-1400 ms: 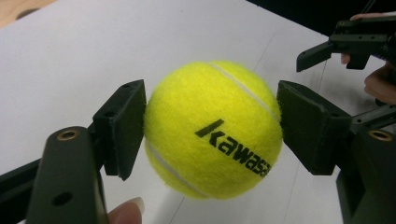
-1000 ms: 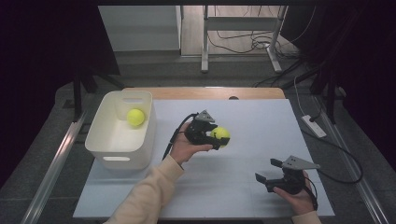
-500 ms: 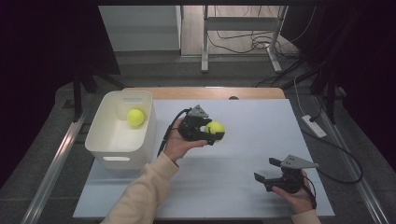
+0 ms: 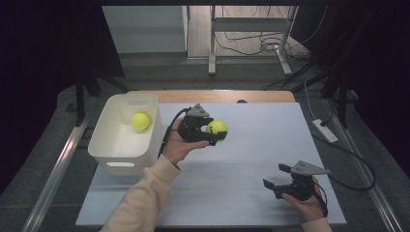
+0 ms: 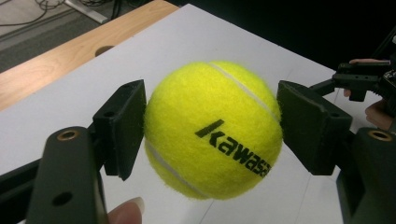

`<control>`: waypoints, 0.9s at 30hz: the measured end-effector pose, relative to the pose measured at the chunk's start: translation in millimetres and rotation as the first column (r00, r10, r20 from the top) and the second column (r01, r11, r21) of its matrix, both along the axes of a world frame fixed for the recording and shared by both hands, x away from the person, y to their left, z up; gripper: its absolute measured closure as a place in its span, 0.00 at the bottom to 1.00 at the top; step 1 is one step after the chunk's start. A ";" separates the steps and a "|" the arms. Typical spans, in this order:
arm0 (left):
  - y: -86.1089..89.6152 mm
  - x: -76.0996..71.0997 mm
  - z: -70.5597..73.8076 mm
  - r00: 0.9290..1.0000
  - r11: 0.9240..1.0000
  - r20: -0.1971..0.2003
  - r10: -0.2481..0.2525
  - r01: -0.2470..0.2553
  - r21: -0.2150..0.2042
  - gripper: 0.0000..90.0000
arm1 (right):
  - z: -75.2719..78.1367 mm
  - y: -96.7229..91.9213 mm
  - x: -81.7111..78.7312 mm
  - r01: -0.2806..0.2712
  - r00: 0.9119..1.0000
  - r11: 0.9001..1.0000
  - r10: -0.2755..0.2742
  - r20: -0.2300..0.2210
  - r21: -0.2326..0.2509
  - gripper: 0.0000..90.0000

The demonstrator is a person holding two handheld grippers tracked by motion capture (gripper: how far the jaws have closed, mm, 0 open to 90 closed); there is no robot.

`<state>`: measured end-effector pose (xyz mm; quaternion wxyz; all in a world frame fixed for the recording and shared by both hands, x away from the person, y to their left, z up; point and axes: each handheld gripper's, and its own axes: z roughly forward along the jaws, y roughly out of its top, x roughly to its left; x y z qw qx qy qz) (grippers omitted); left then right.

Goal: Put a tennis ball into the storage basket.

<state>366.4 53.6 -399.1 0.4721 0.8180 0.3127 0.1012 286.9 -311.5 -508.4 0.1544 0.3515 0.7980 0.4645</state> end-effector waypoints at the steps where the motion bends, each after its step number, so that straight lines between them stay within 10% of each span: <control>1: 2.2 -0.1 1.4 1.000 1.000 0.003 0.007 -0.007 -0.002 0.31 | 0.0 0.0 0.0 0.000 1.000 1.000 0.000 0.000 0.000 0.10; 27: 28.3 -4.3 22.9 0.996 0.997 0.050 0.080 -0.079 -0.013 0.31 | -0.1 1.7 0.7 -0.005 1.000 1.000 0.005 0.004 0.002 0.10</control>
